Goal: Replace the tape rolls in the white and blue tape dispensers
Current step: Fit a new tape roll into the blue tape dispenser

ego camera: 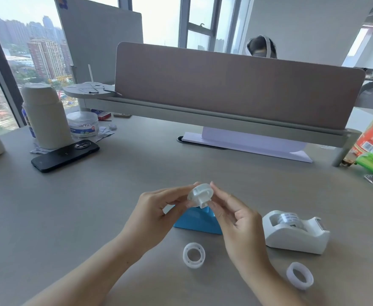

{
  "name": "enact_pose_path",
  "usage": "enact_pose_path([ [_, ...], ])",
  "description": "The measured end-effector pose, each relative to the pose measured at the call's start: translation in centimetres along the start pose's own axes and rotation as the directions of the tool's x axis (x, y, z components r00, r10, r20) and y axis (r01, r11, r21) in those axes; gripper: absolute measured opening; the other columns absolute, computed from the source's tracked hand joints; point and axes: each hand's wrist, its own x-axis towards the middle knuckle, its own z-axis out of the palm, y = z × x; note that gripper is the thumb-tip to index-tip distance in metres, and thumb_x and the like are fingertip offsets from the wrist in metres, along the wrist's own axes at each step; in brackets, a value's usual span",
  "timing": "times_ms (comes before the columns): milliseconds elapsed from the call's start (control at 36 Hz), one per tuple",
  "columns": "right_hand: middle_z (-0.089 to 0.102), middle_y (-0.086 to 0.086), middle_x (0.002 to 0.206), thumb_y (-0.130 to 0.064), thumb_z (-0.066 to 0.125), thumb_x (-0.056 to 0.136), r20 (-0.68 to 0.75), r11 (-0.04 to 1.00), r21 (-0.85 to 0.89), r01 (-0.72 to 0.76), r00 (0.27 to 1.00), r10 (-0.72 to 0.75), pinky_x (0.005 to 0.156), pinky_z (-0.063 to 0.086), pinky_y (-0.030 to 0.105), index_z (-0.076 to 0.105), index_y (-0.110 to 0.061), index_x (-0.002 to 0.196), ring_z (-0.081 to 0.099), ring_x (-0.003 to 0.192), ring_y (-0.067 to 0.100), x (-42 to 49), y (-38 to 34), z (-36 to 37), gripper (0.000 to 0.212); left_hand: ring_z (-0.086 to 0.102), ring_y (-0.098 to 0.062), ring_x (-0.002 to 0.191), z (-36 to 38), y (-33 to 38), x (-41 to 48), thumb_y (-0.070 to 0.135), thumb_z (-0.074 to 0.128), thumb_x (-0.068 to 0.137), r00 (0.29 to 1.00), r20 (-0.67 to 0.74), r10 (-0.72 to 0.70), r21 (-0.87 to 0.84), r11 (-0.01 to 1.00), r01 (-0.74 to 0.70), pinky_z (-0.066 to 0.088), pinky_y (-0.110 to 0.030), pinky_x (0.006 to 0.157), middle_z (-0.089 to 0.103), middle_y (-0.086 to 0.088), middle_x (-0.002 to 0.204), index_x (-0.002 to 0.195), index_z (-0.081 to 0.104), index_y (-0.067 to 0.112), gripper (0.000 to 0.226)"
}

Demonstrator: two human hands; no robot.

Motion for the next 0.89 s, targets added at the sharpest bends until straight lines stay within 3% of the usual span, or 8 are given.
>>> enact_pose_path([
  [111,0.073,-0.027,0.110,-0.033,0.064,0.085,-0.002,0.999,0.043,-0.014,1.000,0.014,0.088,0.050,0.011,0.069,-0.025,0.124,0.067,0.104,-0.009,0.01,-0.29,0.11,0.040,0.073,0.003,0.097,0.06,-0.13,-0.12,0.026,0.062,0.088,1.000,-0.030,0.010,-0.005,1.000,-0.010,0.056,-0.016,0.088,0.077,0.017,0.108,0.122,0.071,0.027,0.035],
  [222,0.078,-0.018,0.101,-0.033,0.068,0.084,0.022,0.997,0.051,-0.055,0.998,0.054,0.085,0.059,0.038,0.067,-0.033,0.124,0.075,0.093,0.006,0.04,-0.35,0.07,0.041,0.072,0.006,0.096,-0.16,0.07,-0.01,0.028,0.057,0.088,0.999,-0.050,0.009,0.007,1.000,-0.008,0.054,-0.012,0.085,0.076,0.019,0.106,0.120,0.070,0.029,0.035],
  [278,0.079,-0.015,0.099,-0.028,0.070,0.084,0.037,0.996,0.055,-0.077,0.996,0.075,0.083,0.060,0.044,0.067,-0.030,0.126,0.075,0.088,0.009,0.11,-0.33,0.12,0.042,0.072,0.006,0.096,-0.25,0.15,-0.02,0.031,0.056,0.087,0.999,-0.044,-0.013,-0.010,1.000,0.013,0.052,-0.010,0.084,0.077,0.021,0.105,0.119,0.070,0.032,0.035],
  [417,0.079,-0.014,0.099,-0.008,0.069,0.090,0.047,0.992,0.078,-0.097,0.994,0.094,0.081,0.061,0.034,0.067,-0.024,0.126,0.076,0.088,0.010,0.18,-0.09,0.15,0.040,0.072,0.004,0.101,-0.18,0.02,0.06,0.027,0.062,0.088,0.998,-0.012,-0.055,-0.035,0.998,0.055,0.054,-0.014,0.091,0.077,0.019,0.107,0.121,0.071,0.030,0.034],
  [583,0.081,-0.006,0.092,-0.030,0.072,0.077,0.035,0.988,0.122,-0.091,0.996,0.087,0.073,0.058,0.022,0.071,-0.026,0.118,0.076,0.083,0.012,0.18,-0.27,0.37,0.041,0.073,-0.001,0.098,-0.17,0.09,0.00,0.033,0.065,0.086,0.998,-0.037,-0.048,-0.030,0.998,0.047,0.057,-0.021,0.089,0.079,0.014,0.101,0.123,0.067,0.036,0.038],
  [667,0.081,-0.004,0.090,-0.020,0.074,0.082,0.032,0.989,0.113,-0.093,0.995,0.090,0.077,0.060,0.030,0.072,-0.025,0.116,0.076,0.084,0.013,0.18,-0.27,0.30,0.034,0.074,-0.017,0.094,-0.14,-0.16,-0.02,0.039,0.073,0.078,0.997,-0.030,-0.066,-0.037,0.997,0.065,0.057,-0.032,0.090,0.079,0.005,0.096,0.125,0.066,0.039,0.047],
  [750,0.081,-0.007,0.090,-0.013,0.074,0.084,0.032,0.991,0.098,-0.094,0.995,0.091,0.083,0.061,0.037,0.072,-0.024,0.116,0.076,0.085,0.013,0.16,-0.31,0.39,0.034,0.073,-0.017,0.088,0.00,-0.24,-0.04,0.044,0.077,0.070,0.996,-0.047,-0.077,-0.018,0.997,0.076,0.056,-0.029,0.087,0.079,0.005,0.093,0.122,0.068,0.040,0.053],
  [889,0.078,-0.022,0.097,-0.015,0.069,0.088,0.016,0.986,0.116,-0.121,0.993,0.120,0.078,0.059,0.021,0.068,-0.027,0.124,0.077,0.081,0.008,-0.09,-0.45,0.88,0.038,0.072,-0.011,0.084,0.24,-0.30,-0.06,0.024,0.083,0.073,0.992,-0.077,-0.104,-0.009,0.995,0.104,0.056,-0.027,0.082,0.078,0.010,0.090,0.115,0.074,0.036,0.044],
])
